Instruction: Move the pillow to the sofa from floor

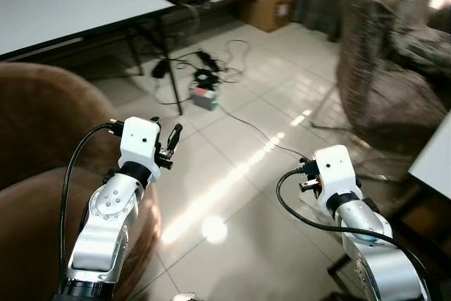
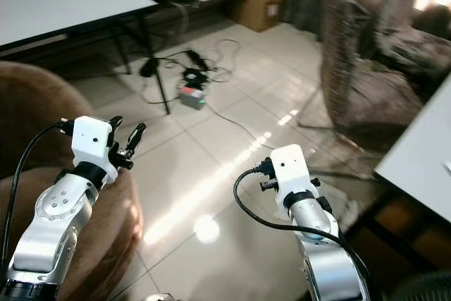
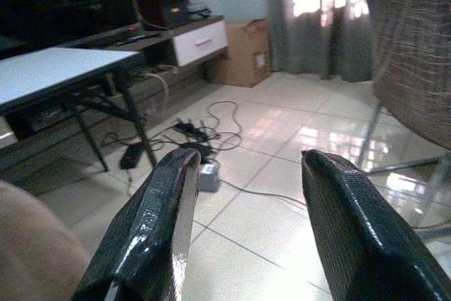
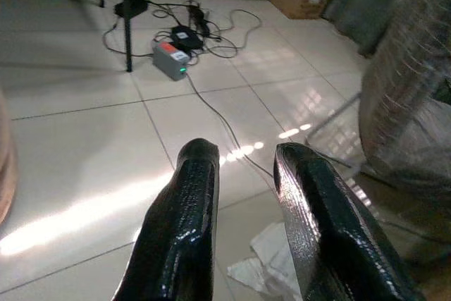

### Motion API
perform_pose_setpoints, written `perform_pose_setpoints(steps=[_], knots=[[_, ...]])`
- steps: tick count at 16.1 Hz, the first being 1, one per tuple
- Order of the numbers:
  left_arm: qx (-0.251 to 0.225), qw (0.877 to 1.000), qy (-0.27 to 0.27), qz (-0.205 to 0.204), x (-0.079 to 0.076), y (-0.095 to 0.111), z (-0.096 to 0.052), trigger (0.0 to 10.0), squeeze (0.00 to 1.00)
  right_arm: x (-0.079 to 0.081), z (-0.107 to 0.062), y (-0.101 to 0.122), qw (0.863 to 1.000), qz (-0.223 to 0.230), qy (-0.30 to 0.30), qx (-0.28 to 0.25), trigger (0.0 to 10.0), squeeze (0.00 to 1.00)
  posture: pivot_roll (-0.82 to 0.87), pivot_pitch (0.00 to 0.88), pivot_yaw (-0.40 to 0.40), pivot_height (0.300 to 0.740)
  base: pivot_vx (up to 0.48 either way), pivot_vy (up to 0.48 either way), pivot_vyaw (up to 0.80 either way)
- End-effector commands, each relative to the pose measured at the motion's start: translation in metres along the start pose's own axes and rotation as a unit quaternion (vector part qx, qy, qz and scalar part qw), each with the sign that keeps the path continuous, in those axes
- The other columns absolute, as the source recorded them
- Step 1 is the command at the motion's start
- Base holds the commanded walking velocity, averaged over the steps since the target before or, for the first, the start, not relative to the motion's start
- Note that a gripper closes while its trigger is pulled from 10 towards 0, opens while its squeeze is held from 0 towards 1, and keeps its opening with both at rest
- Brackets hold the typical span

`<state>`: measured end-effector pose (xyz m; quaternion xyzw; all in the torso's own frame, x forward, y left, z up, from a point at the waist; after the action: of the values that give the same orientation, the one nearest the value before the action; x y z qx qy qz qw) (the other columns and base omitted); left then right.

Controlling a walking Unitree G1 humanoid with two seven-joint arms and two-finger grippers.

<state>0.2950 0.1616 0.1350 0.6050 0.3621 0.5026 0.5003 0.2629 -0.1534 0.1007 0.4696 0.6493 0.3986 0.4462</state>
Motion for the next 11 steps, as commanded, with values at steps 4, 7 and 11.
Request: perform_pose_setpoints(steps=[4, 7, 11], knots=[[0.003, 1.0, 0.001, 0.009, 0.0025, -0.0019, 0.0003, 10.0, 0.0, 0.0018, 0.0025, 0.0024, 1.0, -0.004, 0.008, -0.008, 10.0, 0.0, -0.08, 0.0, 0.028, 0.74, 0.0, 0.0, 0.8], [0.009, 1.0, 0.006, 0.007, 0.0039, -0.004, -0.0001, 10.0, 0.0, 0.0018, 0.0028, 0.0016, 1.0, -0.005, 0.009, -0.01, 10.0, 0.0, -0.07, 0.0, 0.028, 0.74, 0.0, 0.0, 0.8], [0.018, 1.0, 0.009, 0.01, 0.0048, -0.0081, -0.0019, 10.0, 0.0, -0.0006, 0.0038, 0.0008, 1.0, -0.003, 0.007, -0.014, 10.0, 0.0, -0.07, 0.0, 0.028, 0.74, 0.0, 0.0, 0.8]])
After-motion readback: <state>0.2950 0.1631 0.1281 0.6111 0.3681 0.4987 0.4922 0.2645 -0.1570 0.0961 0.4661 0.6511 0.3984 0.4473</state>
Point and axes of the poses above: a point about 5 cm out from each wrist's last joint towards the gripper, its own z axis pointing out of the wrist towards the gripper, its own y axis along the axis of the wrist's last joint, x = y × z, the point moved 2 cm from there along z, pointing out of the wrist towards the gripper, and after that the axes turned 4 degrees about z, right-handed, at the moved point
